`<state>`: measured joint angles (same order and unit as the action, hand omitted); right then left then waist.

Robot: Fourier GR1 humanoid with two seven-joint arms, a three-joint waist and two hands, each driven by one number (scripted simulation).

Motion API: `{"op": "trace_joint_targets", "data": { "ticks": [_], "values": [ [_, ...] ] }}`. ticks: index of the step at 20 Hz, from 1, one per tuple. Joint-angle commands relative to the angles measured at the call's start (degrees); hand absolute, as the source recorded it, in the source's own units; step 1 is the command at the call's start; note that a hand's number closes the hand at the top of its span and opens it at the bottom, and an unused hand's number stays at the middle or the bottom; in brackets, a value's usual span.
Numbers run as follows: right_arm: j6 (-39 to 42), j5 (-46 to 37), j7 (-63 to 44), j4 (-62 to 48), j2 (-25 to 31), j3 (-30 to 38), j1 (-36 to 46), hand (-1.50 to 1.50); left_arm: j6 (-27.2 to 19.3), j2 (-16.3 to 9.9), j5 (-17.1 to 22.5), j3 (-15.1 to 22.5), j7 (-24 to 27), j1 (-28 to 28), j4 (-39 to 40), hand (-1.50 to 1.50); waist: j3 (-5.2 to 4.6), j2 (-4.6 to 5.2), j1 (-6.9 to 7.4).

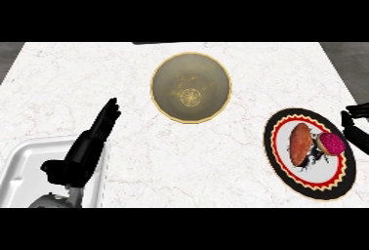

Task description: Pick the cupcake from the plate and place it in the bowl

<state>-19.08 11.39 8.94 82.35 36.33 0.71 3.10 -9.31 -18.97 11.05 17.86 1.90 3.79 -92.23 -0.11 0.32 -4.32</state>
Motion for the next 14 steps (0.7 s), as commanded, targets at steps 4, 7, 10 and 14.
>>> {"op": "trace_joint_targets", "data": {
  "ticks": [4,7,10,14],
  "values": [
    [-4.75,-3.31,9.28,-14.87,-1.97,6.41,-3.95,-1.5,5.78,1.6,1.25,2.46,-4.95,6.38,1.78,0.0,0.18,-0.12,3.91],
    [-5.67,-10.58,-0.18,-13.03,4.1,1.36,-2.63,-1.5,5.13,2.87,0.38,2.71,-5.45,7.68,2.67,0.0,0.06,-0.16,4.32],
    [-4.24,-15.42,-10.21,-8.44,9.13,-2.76,-4.47,-1.5,7.28,1.13,0.94,0.94,-1.63,5.93,4.18,0.0,-0.09,-0.18,4.35],
    [7.23,-18.69,-24.35,-8.93,19.51,-7.38,-2.8,-1.5,6.66,2.11,-0.5,3.51,-2.97,5.58,2.6,0.0,-0.27,-0.02,5.69]
  ]
}}
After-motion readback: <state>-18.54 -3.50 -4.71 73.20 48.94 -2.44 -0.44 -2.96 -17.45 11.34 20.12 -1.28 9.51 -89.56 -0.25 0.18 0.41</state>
